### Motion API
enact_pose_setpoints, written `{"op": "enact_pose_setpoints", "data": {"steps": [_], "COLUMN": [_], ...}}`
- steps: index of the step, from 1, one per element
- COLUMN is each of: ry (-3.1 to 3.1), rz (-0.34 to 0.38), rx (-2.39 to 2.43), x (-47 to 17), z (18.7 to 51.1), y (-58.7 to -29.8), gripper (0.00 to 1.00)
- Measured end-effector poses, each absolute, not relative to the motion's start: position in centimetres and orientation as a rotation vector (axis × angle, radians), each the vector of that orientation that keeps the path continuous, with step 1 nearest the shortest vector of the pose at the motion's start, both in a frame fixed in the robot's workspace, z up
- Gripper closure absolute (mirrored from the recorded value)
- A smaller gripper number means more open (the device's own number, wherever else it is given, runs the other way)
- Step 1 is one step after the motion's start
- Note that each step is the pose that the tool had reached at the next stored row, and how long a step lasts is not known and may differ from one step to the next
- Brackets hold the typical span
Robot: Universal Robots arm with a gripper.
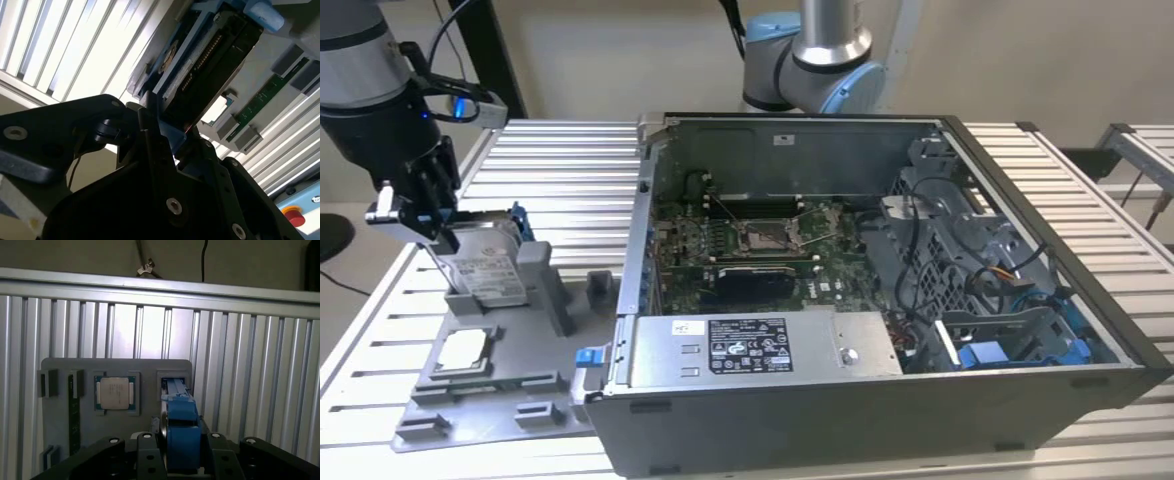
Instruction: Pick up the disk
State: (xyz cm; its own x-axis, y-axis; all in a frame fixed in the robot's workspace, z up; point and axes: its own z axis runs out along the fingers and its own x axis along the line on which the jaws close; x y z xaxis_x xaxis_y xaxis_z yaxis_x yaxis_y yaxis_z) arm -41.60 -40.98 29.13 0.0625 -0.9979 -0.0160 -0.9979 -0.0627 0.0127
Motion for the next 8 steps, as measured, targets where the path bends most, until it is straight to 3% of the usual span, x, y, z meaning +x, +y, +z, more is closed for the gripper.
{"op": "enact_pose_setpoints", "data": {"steps": [8], "ry": [2.151], "rz": [0.030], "rx": [-2.290], "x": [-41.60], "z": [29.13], "y": [-40.97], "gripper": [1.00]}}
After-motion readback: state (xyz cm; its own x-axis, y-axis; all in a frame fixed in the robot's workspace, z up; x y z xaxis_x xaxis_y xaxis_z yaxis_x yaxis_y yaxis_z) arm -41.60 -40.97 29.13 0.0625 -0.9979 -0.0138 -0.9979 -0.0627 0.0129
